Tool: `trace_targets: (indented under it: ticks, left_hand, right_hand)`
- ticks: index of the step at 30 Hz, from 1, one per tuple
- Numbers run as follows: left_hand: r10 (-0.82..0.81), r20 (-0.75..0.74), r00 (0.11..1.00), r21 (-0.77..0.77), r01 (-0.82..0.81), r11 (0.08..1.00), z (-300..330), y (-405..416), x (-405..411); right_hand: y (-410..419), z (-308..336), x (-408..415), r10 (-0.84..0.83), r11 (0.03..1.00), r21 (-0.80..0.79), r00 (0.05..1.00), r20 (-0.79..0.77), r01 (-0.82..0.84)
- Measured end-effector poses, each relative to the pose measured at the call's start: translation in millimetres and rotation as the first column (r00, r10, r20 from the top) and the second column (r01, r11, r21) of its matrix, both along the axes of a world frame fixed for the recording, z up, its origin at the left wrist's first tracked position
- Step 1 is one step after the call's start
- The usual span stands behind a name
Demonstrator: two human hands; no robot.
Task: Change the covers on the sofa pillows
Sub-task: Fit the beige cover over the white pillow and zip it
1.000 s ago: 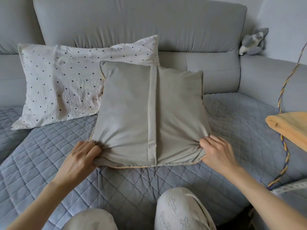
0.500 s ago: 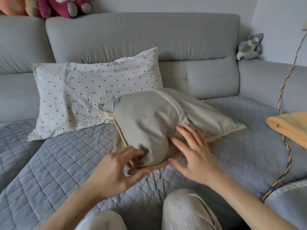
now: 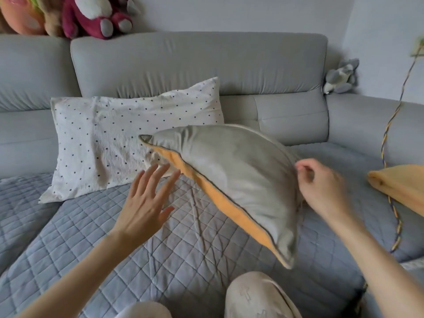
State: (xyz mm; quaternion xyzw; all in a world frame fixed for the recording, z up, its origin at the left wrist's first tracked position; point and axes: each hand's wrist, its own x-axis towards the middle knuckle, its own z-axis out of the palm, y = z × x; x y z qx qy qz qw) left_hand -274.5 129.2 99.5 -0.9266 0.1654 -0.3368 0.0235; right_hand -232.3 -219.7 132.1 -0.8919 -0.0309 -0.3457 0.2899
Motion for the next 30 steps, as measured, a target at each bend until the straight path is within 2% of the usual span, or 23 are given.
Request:
trace_targets:
  ticks: [2, 4, 5, 6, 8, 11, 14, 17, 19, 21, 23, 26, 28, 30]
  left_hand:
    - [0.029, -0.005, 1.000, 0.048, -0.029, 0.998, 6.2, -6.8, 19.7]
    - [0.038, -0.093, 0.995, 0.115, -0.027, 0.993, 3.6, -10.0, 35.8]
    - [0.033, -0.146, 0.989, 0.129, -0.014, 0.992, 0.2, -10.1, 38.7]
    - [0.015, -0.187, 0.982, 0.098, 0.004, 0.995, -4.1, -9.9, 37.7]
    - [-0.051, -0.175, 0.983, -0.011, 0.050, 0.999, -13.7, -9.5, 31.0]
    - [-0.129, -0.112, 0.985, -0.096, 0.119, 0.988, -23.5, -7.4, 23.3]
    - [-0.099, -0.070, 0.993, -0.117, 0.091, 0.989, -23.7, 10.6, 24.8]
    - [-0.094, 0.009, 0.996, 0.014, 0.094, 0.995, -7.6, 16.5, 28.5]
    - [-0.132, 0.069, 0.989, 0.039, 0.129, 0.991, 8.1, 5.2, 33.1]
    - [-0.149, 0.134, 0.980, -0.057, 0.157, 0.986, 22.5, -5.3, 39.0]
    - [-0.152, 0.185, 0.971, -0.162, 0.183, 0.970, 31.2, -9.4, 44.2]
    - [-0.129, 0.289, 0.949, -0.241, 0.202, 0.949, 41.6, -16.8, 38.4]
    - [-0.157, 0.315, 0.936, -0.210, 0.230, 0.950, 50.7, -25.8, 30.6]
    - [-0.249, 0.273, 0.929, -0.110, 0.287, 0.952, 50.6, -32.4, 25.5]
  right_hand:
    - [40.1, 12.0, -21.0, 0.125, 0.992, -0.034, 0.990, 0.068, -0.123]
    - [85.4, 4.8, -40.8, 0.235, 0.957, -0.195, 0.969, 0.079, -0.216]
    - [104.7, -4.3, -44.9, 0.230, 0.933, -0.294, 0.972, 0.046, -0.207]
    - [121.2, -11.7, -47.3, 0.199, 0.900, -0.393, 0.980, -0.014, -0.189]
    - [140.5, -22.0, -47.4, 0.145, 0.833, -0.511, 0.975, -0.167, -0.211]
    - [129.8, -38.7, -40.8, 0.153, 0.756, -0.598, 0.960, -0.234, -0.266]
    - [86.5, -31.0, -27.8, 0.249, 0.764, -0.525, 0.922, -0.296, -0.375]
    - [40.3, -15.8, -17.5, 0.358, 0.808, -0.341, 0.860, -0.364, -0.481]
    - [20.3, 0.9, -15.7, 0.387, 0.826, -0.246, 0.828, -0.405, -0.507]
    - [9.9, 17.7, -17.8, 0.332, 0.854, -0.251, 0.848, -0.412, -0.456]
    - [11.4, 28.2, -25.0, 0.185, 0.885, -0.346, 0.918, -0.351, -0.311]
    - [38.1, 23.3, -46.2, 0.042, 0.867, -0.496, 0.999, -0.012, -0.043]
    - [66.0, 3.4, -58.6, 0.077, 0.857, -0.516, 0.992, 0.099, -0.015]
    - [86.7, -20.3, -64.7, 0.108, 0.850, -0.519, 0.994, 0.007, -0.089]
